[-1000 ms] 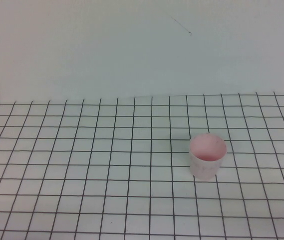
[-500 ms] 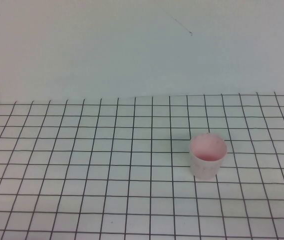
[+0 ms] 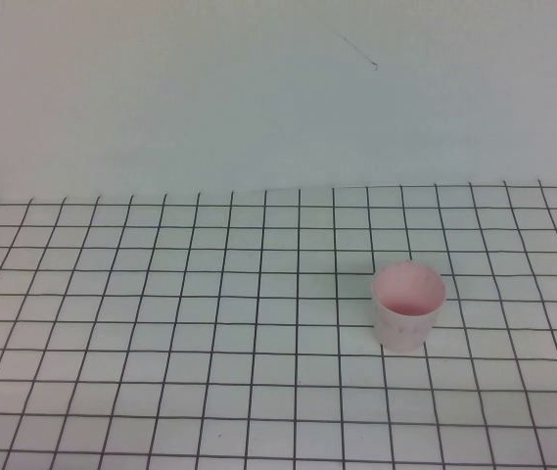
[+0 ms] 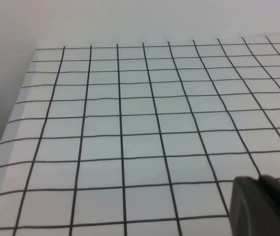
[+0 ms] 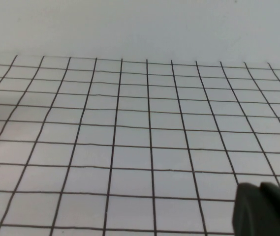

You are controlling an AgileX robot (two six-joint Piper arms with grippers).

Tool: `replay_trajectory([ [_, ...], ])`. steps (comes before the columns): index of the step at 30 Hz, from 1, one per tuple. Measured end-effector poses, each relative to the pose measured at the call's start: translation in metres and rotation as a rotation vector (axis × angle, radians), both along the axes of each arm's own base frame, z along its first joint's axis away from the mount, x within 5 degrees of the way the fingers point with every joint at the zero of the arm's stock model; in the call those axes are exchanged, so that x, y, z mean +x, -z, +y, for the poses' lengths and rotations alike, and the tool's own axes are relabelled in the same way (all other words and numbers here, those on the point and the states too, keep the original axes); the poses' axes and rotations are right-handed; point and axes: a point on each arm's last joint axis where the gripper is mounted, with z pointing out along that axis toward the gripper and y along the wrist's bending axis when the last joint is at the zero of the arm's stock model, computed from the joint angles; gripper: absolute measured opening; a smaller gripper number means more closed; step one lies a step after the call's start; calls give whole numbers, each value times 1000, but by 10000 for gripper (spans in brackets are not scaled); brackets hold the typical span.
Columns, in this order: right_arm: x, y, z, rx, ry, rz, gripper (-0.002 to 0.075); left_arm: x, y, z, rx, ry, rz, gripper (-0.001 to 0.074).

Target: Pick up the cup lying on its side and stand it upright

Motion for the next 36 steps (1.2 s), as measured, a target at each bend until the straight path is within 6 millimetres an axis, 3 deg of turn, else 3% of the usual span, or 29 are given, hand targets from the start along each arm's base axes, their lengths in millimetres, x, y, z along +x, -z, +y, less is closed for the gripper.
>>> replay_trajectory([
  [36, 0, 0, 1, -14, -24, 3, -3, 0, 0, 0, 0, 0, 0, 1],
])
